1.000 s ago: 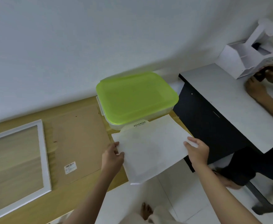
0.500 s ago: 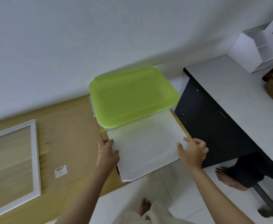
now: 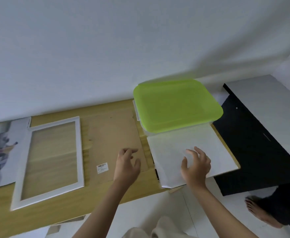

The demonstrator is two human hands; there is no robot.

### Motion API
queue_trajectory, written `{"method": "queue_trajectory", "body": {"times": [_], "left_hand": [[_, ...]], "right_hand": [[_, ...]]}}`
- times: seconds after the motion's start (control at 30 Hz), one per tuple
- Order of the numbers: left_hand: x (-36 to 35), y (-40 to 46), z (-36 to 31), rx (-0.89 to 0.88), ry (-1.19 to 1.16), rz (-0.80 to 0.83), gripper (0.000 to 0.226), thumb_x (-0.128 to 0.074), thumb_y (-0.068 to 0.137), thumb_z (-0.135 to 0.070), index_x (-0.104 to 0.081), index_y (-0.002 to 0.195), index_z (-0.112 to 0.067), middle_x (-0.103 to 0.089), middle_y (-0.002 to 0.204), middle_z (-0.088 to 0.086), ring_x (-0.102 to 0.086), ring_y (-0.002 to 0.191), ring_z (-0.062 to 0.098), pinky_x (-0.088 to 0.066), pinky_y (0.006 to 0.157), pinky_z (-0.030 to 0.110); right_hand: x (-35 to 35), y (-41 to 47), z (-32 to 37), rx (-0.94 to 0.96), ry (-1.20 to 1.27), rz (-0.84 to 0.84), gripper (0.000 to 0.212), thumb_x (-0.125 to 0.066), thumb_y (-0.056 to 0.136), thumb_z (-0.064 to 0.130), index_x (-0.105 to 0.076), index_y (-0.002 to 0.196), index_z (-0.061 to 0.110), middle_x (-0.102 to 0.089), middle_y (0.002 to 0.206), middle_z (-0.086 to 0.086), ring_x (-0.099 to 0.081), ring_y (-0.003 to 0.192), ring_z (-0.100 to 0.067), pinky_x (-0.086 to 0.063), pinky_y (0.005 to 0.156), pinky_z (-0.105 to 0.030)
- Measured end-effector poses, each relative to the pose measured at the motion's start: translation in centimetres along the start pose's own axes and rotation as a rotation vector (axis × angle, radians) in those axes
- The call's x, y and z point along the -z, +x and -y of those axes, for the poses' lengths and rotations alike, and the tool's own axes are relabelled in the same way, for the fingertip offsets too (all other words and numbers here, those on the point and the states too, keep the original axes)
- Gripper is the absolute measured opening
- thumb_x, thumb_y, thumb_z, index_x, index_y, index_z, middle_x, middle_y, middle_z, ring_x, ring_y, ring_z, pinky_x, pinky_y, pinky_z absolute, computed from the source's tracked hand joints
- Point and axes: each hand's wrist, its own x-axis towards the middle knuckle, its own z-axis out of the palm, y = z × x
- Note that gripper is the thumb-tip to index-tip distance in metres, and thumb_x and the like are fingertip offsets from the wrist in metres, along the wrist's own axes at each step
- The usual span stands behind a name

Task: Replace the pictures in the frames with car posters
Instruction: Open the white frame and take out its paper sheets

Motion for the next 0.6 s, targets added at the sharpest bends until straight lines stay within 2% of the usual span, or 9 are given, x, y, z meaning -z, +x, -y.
{"method": "queue_trajectory", "body": {"times": [0.07, 0.17, 0.3, 0.47, 0.6], "left_hand": [[3.4, -1.0, 2.1, 0.02, -0.002, -0.048, 0.026, -0.061, 0.086, -0.018, -0.059, 0.112, -0.019, -0.047, 0.111, -0.008, -0.053, 0.094, 0.008, -0.043, 0.077, 0.021], [8.8, -2.6, 6.0, 0.084, -0.004, -0.134, 0.024, -0.061, 0.085, -0.017, -0.06, 0.109, -0.017, -0.052, 0.107, -0.006, -0.056, 0.092, 0.009, -0.041, 0.075, 0.019], [16.2, -5.1, 11.6, 0.183, 0.019, -0.249, 0.025, -0.061, 0.085, -0.017, -0.061, 0.11, -0.017, -0.057, 0.111, -0.002, -0.056, 0.091, 0.01, -0.042, 0.074, 0.021], [24.5, -8.3, 17.8, 0.306, 0.055, -0.381, 0.025, -0.058, 0.086, -0.018, -0.061, 0.111, -0.016, -0.058, 0.11, 0.0, -0.056, 0.089, 0.011, -0.039, 0.075, 0.02], [29.5, -9.5, 22.1, 0.431, 0.08, -0.487, 0.025, -0.061, 0.085, -0.018, -0.061, 0.11, -0.014, -0.057, 0.109, 0.002, -0.054, 0.088, 0.013, -0.041, 0.074, 0.023]], "right_hand": [[-2.3, -2.2, 3.3, 0.103, 0.038, 0.006, 0.025, -0.061, 0.075, 0.014, -0.067, 0.099, 0.015, -0.06, 0.117, -0.011, -0.054, 0.106, -0.037, -0.041, 0.088, -0.05], [-5.6, -5.5, 8.9, 0.225, 0.118, 0.056, 0.032, -0.046, 0.076, 0.027, -0.066, 0.097, 0.014, -0.064, 0.107, -0.009, -0.058, 0.1, -0.033, -0.042, 0.086, -0.044], [-9.8, -10.0, 16.4, 0.353, 0.172, 0.166, 0.028, -0.05, 0.077, 0.023, -0.065, 0.1, 0.014, -0.064, 0.104, -0.005, -0.058, 0.095, -0.029, -0.033, 0.085, -0.033], [-14.8, -14.9, 25.0, 0.485, 0.223, 0.331, 0.033, -0.042, 0.079, 0.028, -0.063, 0.102, 0.015, -0.064, 0.097, -0.001, -0.057, 0.087, -0.029, -0.039, 0.081, -0.036], [-18.0, -16.8, 30.8, 0.616, 0.253, 0.412, 0.026, -0.055, 0.079, 0.018, -0.062, 0.104, 0.015, -0.064, 0.095, -0.002, -0.057, 0.094, -0.03, -0.041, 0.085, -0.039]]}}
